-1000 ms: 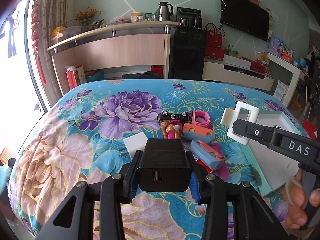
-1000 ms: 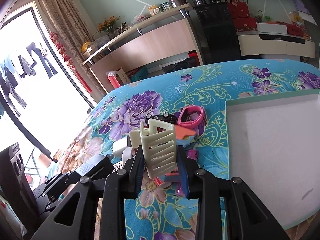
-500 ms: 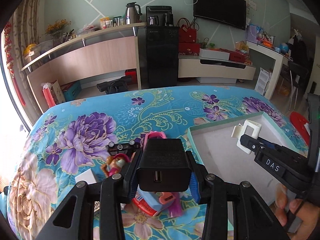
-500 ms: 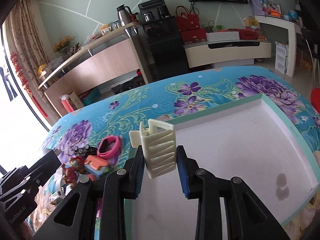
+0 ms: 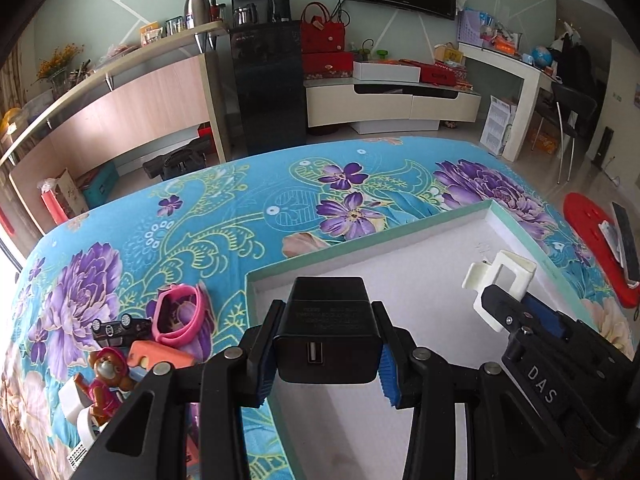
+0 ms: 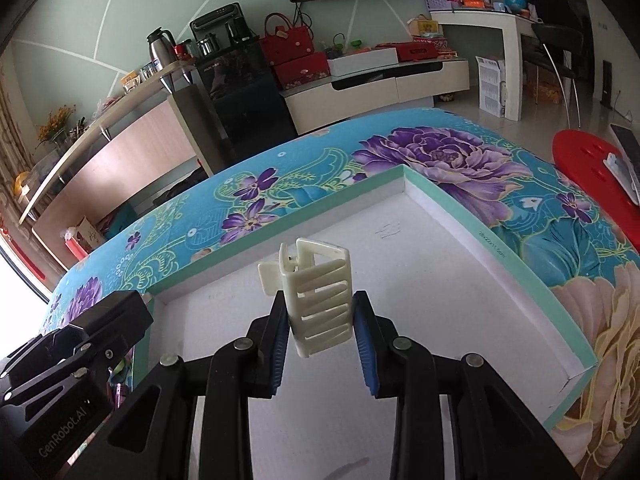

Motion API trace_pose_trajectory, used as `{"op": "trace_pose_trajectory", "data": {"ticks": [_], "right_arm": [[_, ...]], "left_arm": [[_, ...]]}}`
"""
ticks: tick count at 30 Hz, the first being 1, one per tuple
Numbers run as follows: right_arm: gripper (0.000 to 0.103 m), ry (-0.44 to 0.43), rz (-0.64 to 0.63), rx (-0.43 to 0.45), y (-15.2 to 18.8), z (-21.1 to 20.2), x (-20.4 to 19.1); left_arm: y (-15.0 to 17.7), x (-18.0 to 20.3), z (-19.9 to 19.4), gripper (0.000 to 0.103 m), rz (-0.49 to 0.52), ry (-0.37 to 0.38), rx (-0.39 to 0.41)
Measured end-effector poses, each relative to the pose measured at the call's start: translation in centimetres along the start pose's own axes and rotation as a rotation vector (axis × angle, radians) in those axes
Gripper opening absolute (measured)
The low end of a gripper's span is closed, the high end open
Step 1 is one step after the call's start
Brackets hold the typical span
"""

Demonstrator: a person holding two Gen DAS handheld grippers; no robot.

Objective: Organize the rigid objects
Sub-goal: 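Carry both items over the white tray while the left tool releases the black charger inside, then lower the white claw clip into the tray and open the right tool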

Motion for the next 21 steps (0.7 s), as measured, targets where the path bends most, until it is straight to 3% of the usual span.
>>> {"op": "trace_pose_trajectory", "data": {"ticks": [12,21], "right_arm": [[0.033,0.017,0.044,-0.020,-0.3,0.6,2.0],[0.033,-0.004,0.025,-0.044,-0.2,0.9,1.9]], "left_arm": [[-0.4,1.3,3.6,0.044,-0.019,-0.046,-0.059],[-0.3,1.5,4.0,0.045,-0.030,-0.076,-0.068]]}}
Point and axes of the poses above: each gripper's, at about its wrist camera, not at the fingertips, and z roughly the way its jaws point, x to its right, y to its underside, the point moved 1 cm from there along z, roughly the way its jaws point, and after that the axes turned 9 degrees about -x, right-handed, at the moved point
